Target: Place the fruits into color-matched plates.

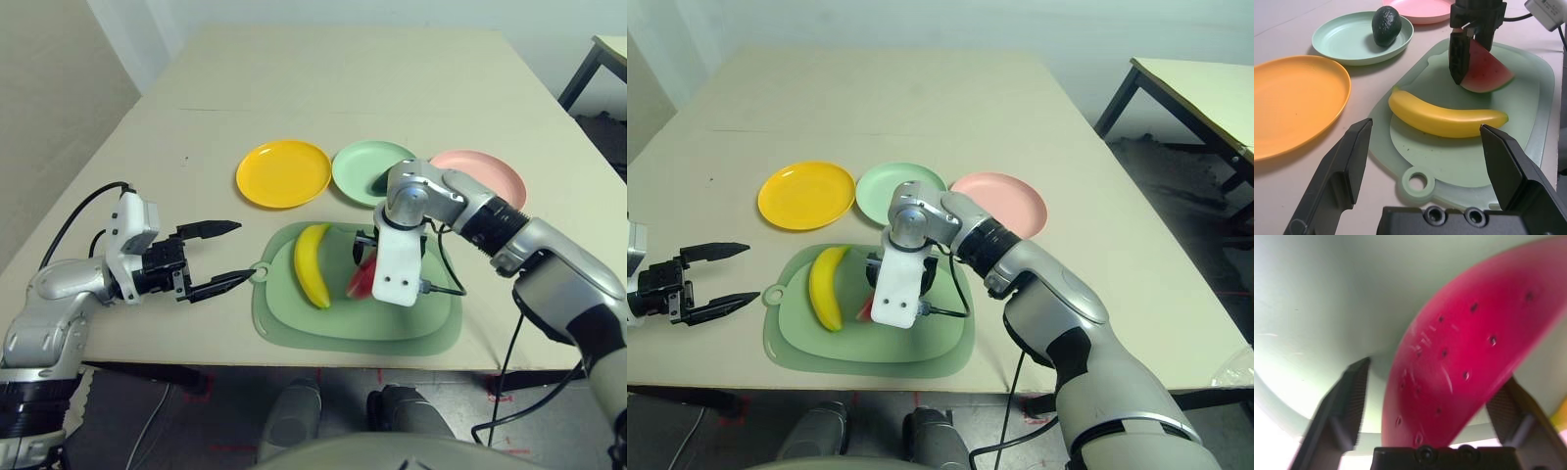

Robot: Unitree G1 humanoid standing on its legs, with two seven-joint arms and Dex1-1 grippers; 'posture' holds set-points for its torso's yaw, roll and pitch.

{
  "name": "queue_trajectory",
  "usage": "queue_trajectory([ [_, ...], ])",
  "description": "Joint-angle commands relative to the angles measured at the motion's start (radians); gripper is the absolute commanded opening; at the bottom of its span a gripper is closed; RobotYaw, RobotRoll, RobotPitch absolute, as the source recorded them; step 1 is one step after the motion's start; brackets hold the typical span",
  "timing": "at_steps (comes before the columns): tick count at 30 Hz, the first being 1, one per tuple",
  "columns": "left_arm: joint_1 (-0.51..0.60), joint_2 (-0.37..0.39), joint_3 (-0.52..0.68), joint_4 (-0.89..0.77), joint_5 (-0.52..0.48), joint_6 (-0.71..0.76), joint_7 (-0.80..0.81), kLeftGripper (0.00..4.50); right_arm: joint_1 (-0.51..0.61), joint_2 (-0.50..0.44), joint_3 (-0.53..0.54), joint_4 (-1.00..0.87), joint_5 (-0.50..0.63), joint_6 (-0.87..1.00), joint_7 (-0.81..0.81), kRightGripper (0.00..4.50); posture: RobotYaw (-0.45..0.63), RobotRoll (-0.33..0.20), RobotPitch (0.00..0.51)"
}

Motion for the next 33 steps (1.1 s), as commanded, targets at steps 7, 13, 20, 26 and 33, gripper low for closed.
queue_trajectory([
  [7,-0.004,0.006,-0.01,0.014,0.013,-0.001,-0.017,4.5,0.045,-0.005,-0.021,-0.058,-0.01,0.131,0.001,2.28,0.18,0.0,0.106],
  [13,-0.028,0.001,-0.031,0.043,0.026,-0.013,-0.032,4.5,0.001,-0.053,-0.031,-0.047,0.041,0.158,0.006,2.28,0.15,0.0,0.099],
  [20,-0.065,-0.013,-0.052,0.077,0.036,-0.022,-0.044,4.5,-0.164,-0.123,-0.054,0.095,0.134,0.171,0.006,2.28,0.12,0.0,0.088],
  [26,-0.098,-0.022,-0.064,0.091,0.029,-0.014,-0.05,4.5,-0.246,-0.13,-0.116,0.337,0.067,0.167,-0.035,2.28,0.11,0.0,0.082],
  [33,-0.115,-0.057,-0.056,0.081,-0.012,0.024,-0.037,4.5,-0.317,-0.139,-0.125,0.653,-0.098,0.201,-0.251,2.28,0.1,0.0,0.08],
])
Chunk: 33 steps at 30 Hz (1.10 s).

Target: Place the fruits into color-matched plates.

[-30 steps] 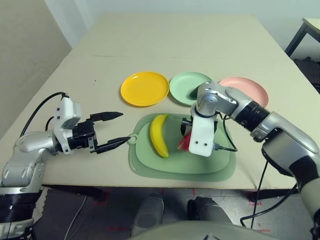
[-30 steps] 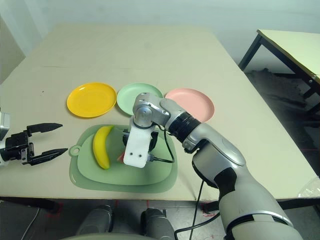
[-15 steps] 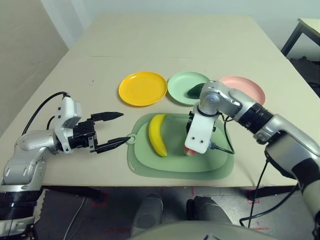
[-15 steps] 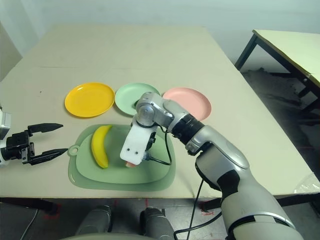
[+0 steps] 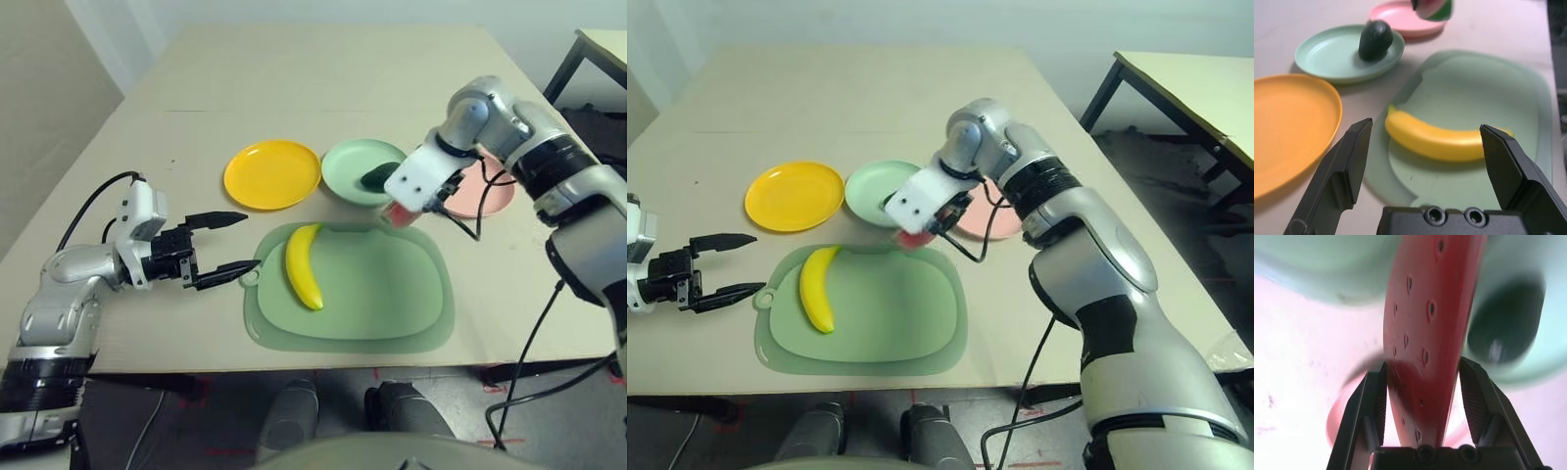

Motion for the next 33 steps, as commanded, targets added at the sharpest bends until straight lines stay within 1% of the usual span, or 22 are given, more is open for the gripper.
queue_trajectory([
  [1,0.007,-0.01,-0.009,-0.007,0.003,0.007,0.006,4.5,-0.017,-0.009,-0.017,0.119,-0.066,0.038,-0.085,2.28,0.1,0.0,0.079],
  [7,0.027,-0.023,-0.013,-0.013,0.018,-0.008,0.007,4.5,-0.02,-0.009,0.029,0.236,-0.236,0.108,-0.389,2.28,0.11,0.0,0.078],
  [11,0.039,-0.023,-0.005,-0.014,0.019,-0.017,0.003,4.5,0.001,0.005,0.03,0.274,-0.299,0.179,-0.526,2.28,0.12,0.0,0.082],
  [18,0.07,-0.016,0.012,-0.012,0.015,-0.034,-0.001,4.5,0.04,0.001,0.025,0.295,-0.363,0.219,-0.614,2.28,0.13,0.0,0.087],
  [25,0.078,-0.018,0.014,0.002,0.017,-0.05,-0.005,4.5,0.058,0.005,0.002,0.299,-0.373,0.242,-0.66,2.28,0.13,0.0,0.09],
  [27,0.074,-0.021,0.01,0.012,0.02,-0.056,-0.005,4.5,0.058,0.007,-0.005,0.298,-0.371,0.247,-0.689,3.06,0.13,0.0,0.091],
  [28,0.073,-0.023,0.008,0.016,0.022,-0.059,-0.005,4.5,0.058,0.007,-0.007,0.298,-0.373,0.247,-0.695,3.28,0.13,0.0,0.091],
  [29,0.071,-0.024,0.006,0.019,0.022,-0.062,-0.006,4.5,0.058,0.006,-0.01,0.298,-0.374,0.244,-0.699,3.68,0.13,0.0,0.09],
  [30,0.068,-0.025,0.004,0.024,0.023,-0.065,-0.007,4.5,0.058,0.005,-0.013,0.298,-0.374,0.241,-0.7,3.95,0.12,0.0,0.09],
  [31,0.065,-0.025,0.003,0.029,0.024,-0.068,-0.008,4.5,0.056,0.002,-0.015,0.297,-0.376,0.237,-0.701,4.41,0.12,0.0,0.09],
  [33,0.057,-0.026,-0.001,0.042,0.027,-0.076,-0.011,4.5,0.05,-0.005,-0.01,0.295,-0.386,0.225,-0.701,4.47,0.12,0.0,0.088],
])
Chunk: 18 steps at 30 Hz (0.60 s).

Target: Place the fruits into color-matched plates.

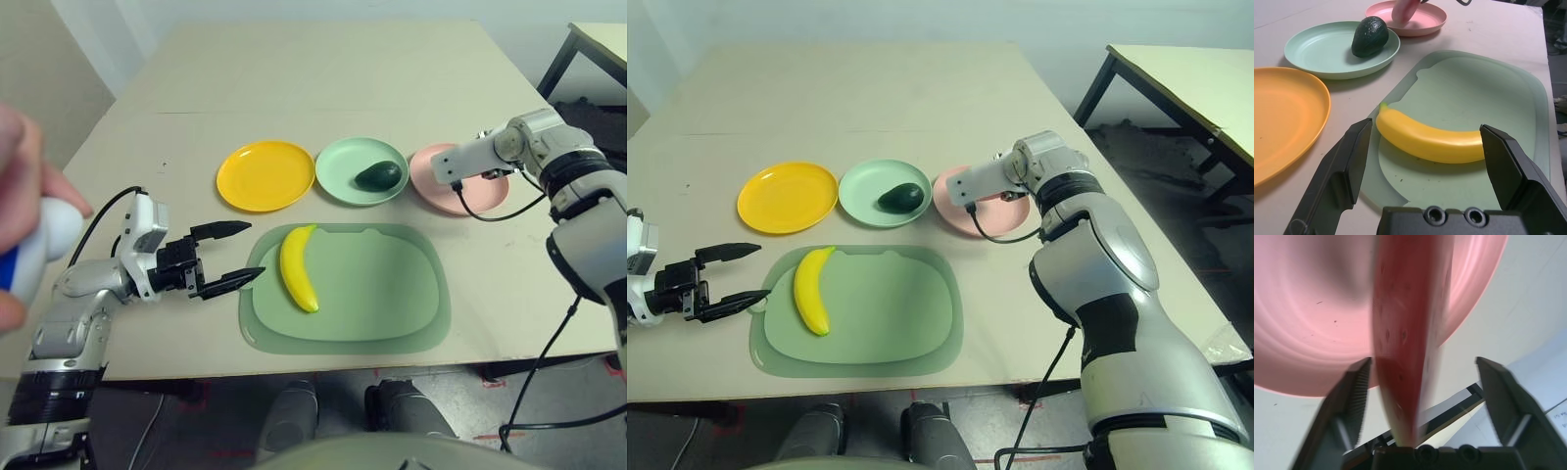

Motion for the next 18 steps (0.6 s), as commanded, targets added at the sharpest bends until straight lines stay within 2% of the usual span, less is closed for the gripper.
queue_trajectory([
  [1,-0.013,-0.002,-0.008,0.03,0.019,-0.02,-0.011,4.5,-0.007,-0.013,-0.003,-0.002,-0.017,-0.03,0.01,4.47,0.12,0.0,0.087],
  [6,-0.036,0.002,-0.012,0.063,0.029,-0.038,-0.021,4.5,-0.049,-0.026,-0.055,-0.019,0.037,-0.075,0.201,4.47,0.11,0.0,0.086],
  [10,-0.05,0.011,-0.007,0.083,0.039,-0.054,-0.03,4.5,-0.093,-0.042,-0.156,-0.062,0.147,-0.089,0.398,4.47,0.11,0.0,0.085],
  [13,-0.055,0.028,0.0,0.096,0.069,-0.099,-0.034,4.5,-0.11,-0.043,-0.293,-0.122,0.302,-0.012,0.572,4.47,0.12,0.0,0.088],
  [15,-0.057,0.052,-0.013,0.102,0.127,-0.179,-0.044,4.5,-0.092,-0.038,-0.422,-0.195,0.457,0.155,0.706,4.47,0.12,0.0,0.088],
  [18,-0.06,0.074,-0.025,0.087,0.163,-0.233,-0.046,4.5,0.02,-0.051,-0.585,-0.401,0.66,0.42,0.805,4.47,0.13,0.0,0.092],
])
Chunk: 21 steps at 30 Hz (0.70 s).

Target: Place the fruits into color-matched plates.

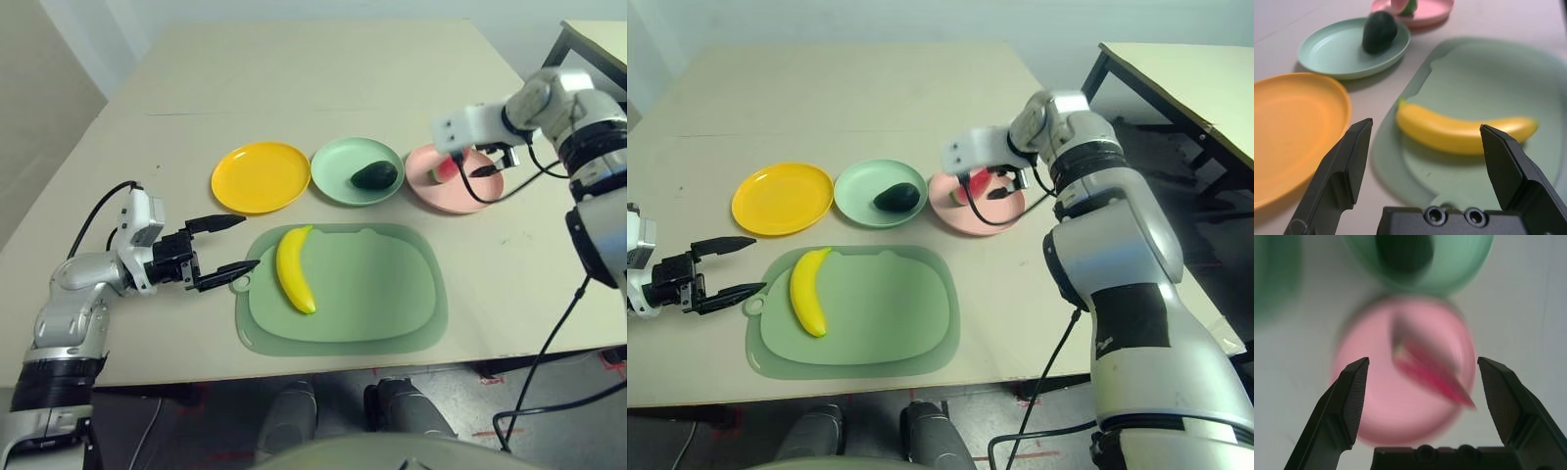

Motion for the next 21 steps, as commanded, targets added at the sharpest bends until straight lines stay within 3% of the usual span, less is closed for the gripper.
queue_trajectory([
  [1,-0.002,0.028,-0.029,-0.008,0.066,-0.084,-0.016,4.5,0.161,-0.025,-0.16,-0.278,0.231,0.317,0.103,4.47,0.14,0.0,0.092],
  [6,-0.032,0.077,-0.075,0.012,0.152,-0.255,-0.055,4.5,0.554,-0.058,-0.317,-0.872,0.476,0.737,0.044,4.47,0.14,0.0,0.094],
  [10,-0.117,0.086,-0.111,0.073,0.17,-0.337,-0.079,4.5,0.812,0.052,-0.462,-1.167,0.683,0.862,-0.105,4.47,0.14,0.0,0.093],
  [11,-0.131,0.089,-0.122,0.087,0.176,-0.353,-0.087,4.5,0.849,0.081,-0.486,-1.205,0.719,0.863,-0.137,4.47,0.13,0.0,0.091],
  [15,-0.2,0.093,-0.172,0.114,0.186,-0.394,-0.121,4.5,1.033,0.044,-0.403,-1.314,0.733,0.79,-0.126,4.47,0.13,0.0,0.088],
  [19,-0.239,0.093,-0.197,0.114,0.168,-0.363,-0.134,4.5,1.216,-0.012,-0.333,-1.293,0.694,0.559,-0.055,4.47,0.13,0.0,0.083],
  [21,-0.239,0.09,-0.193,0.112,0.152,-0.33,-0.127,4.5,1.256,-0.016,-0.328,-1.248,0.689,0.468,-0.05,4.47,0.12,0.0,0.079],
])
